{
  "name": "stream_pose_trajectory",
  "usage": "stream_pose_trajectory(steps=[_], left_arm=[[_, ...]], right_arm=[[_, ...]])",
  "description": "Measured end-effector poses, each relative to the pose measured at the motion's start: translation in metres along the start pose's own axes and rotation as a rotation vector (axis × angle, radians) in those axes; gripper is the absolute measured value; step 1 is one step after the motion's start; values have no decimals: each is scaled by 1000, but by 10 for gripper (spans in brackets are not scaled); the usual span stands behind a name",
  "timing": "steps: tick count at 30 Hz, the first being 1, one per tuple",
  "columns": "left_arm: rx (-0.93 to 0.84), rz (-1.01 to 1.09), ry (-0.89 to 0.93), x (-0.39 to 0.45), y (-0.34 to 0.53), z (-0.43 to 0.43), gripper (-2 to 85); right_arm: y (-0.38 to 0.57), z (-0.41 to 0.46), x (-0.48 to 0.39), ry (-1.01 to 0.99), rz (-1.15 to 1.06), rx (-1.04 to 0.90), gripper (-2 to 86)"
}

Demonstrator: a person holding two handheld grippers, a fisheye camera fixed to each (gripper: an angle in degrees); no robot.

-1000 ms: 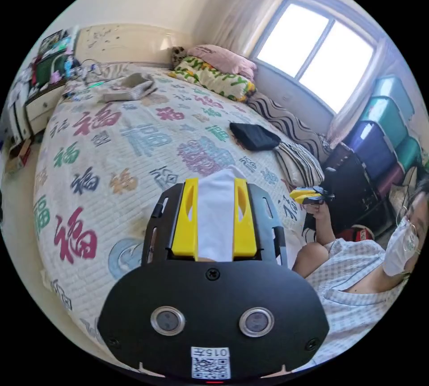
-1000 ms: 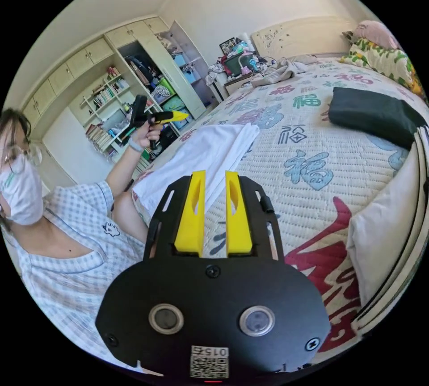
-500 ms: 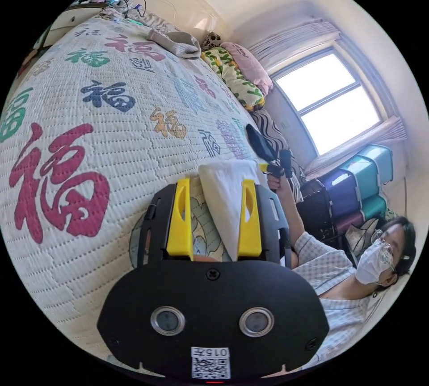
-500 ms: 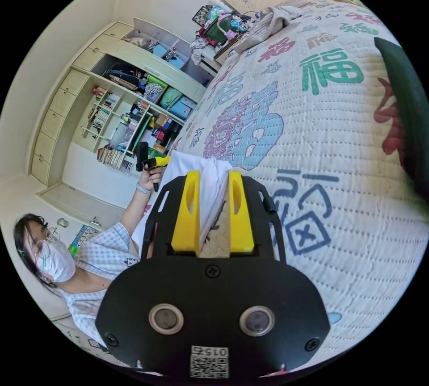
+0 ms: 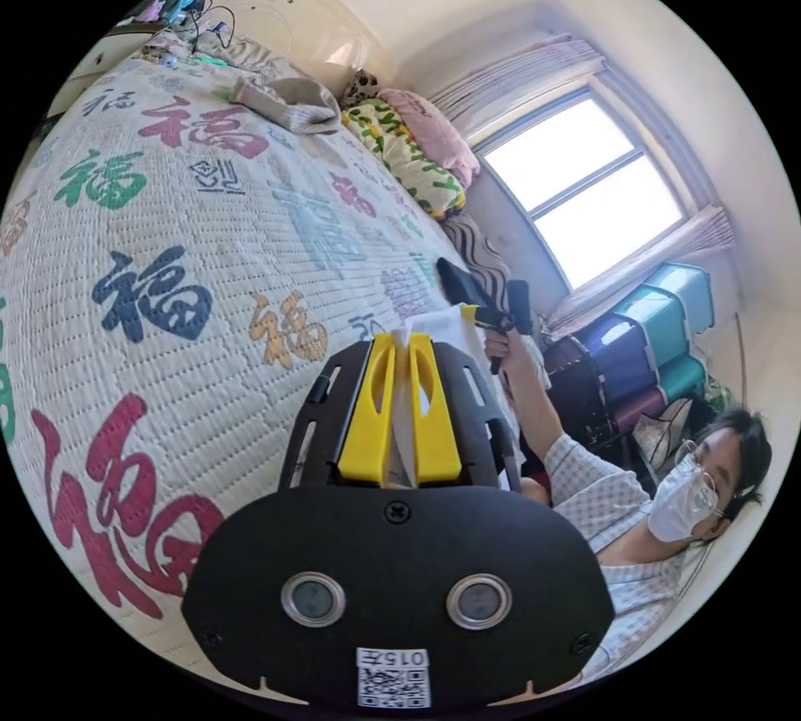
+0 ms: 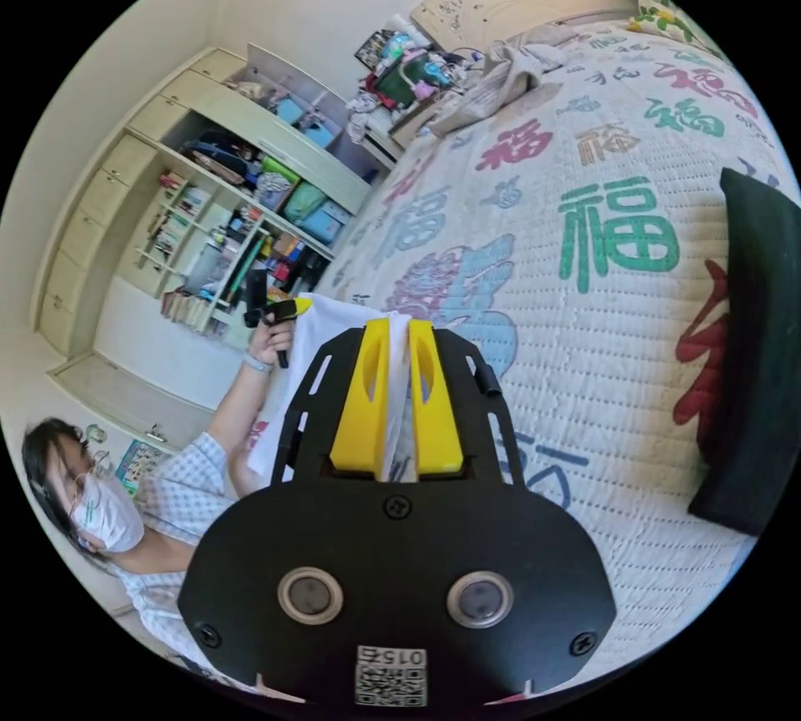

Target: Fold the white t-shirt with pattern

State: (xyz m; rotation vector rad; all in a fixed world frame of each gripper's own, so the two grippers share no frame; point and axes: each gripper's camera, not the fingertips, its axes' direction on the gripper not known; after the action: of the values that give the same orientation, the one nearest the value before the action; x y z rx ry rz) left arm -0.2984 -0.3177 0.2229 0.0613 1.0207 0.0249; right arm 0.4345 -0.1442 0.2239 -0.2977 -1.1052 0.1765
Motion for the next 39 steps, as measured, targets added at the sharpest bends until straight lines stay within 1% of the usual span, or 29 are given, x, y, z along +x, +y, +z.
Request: stream_pose_trajectory(steps=[1, 2, 3, 5, 6, 8, 9, 11, 12, 14, 15, 17, 18, 20, 22, 24, 25, 26, 27, 29, 32, 39], left_arm=[[-62, -43, -72, -9, -3, 7, 39], [-76, -56, -97, -14, -1, 4, 53], [-57, -56, -82, -15, 2, -2, 60], [51, -27, -73, -6, 20, -40, 76], [64, -17, -91, -2, 25, -50, 78], [59, 3, -201, 17, 44, -80, 80], [50, 9, -224, 23, 49, -84, 80], [47, 60, -305, 43, 68, -94, 82], [59, 74, -325, 47, 72, -95, 82], [143, 102, -367, 57, 83, -93, 90], [154, 98, -355, 57, 83, -90, 94], [144, 96, -278, 59, 72, -72, 113], [139, 94, -290, 60, 68, -67, 115], [116, 65, -333, 56, 55, -41, 118], [78, 30, -317, 45, 47, -21, 114], [65, -2, -328, 34, 47, -9, 92], [84, -18, -317, 28, 50, -12, 75], [107, -25, -256, 22, 52, -19, 62], [119, -30, -227, 18, 53, -22, 51], [159, -72, -159, 3, 58, -34, 13], [164, -89, -94, -8, 61, -38, -5], [150, -51, -123, -1, 66, -38, -9]], right_arm=[[3, 7, -1, 29, 6, -22, 59], [12, 5, -4, 3, 32, 13, 66], [18, 2, -8, 5, 26, 31, 70], [47, -8, -44, 66, -94, 73, 87], [56, -9, -57, 80, -136, 78, 89], [93, -2, -120, 85, -327, 72, 92], [102, 4, -138, 80, -375, 57, 93], [138, 44, -210, 54, -565, -47, 97], [147, 56, -227, 53, -613, -82, 98], [182, 102, -290, 78, -772, -173, 103], [192, 114, -303, 91, -812, -193, 103], [223, 154, -338, 195, -897, -233, 103], [230, 163, -344, 228, -910, -243, 103], [250, 198, -360, 363, -943, -307, 102], [263, 214, -369, 410, -947, -298, 94], [275, 225, -373, 437, -976, -285, 70], [281, 232, -375, 482, -988, -283, 45], [286, 238, -375, 503, -998, -294, 17], [287, 240, -375, 493, -997, -299, 13], [292, 242, -376, 395, -971, -335, -1], [297, 242, -377, 358, -964, -344, -7], [309, 244, -378, 329, -960, -349, -9]])
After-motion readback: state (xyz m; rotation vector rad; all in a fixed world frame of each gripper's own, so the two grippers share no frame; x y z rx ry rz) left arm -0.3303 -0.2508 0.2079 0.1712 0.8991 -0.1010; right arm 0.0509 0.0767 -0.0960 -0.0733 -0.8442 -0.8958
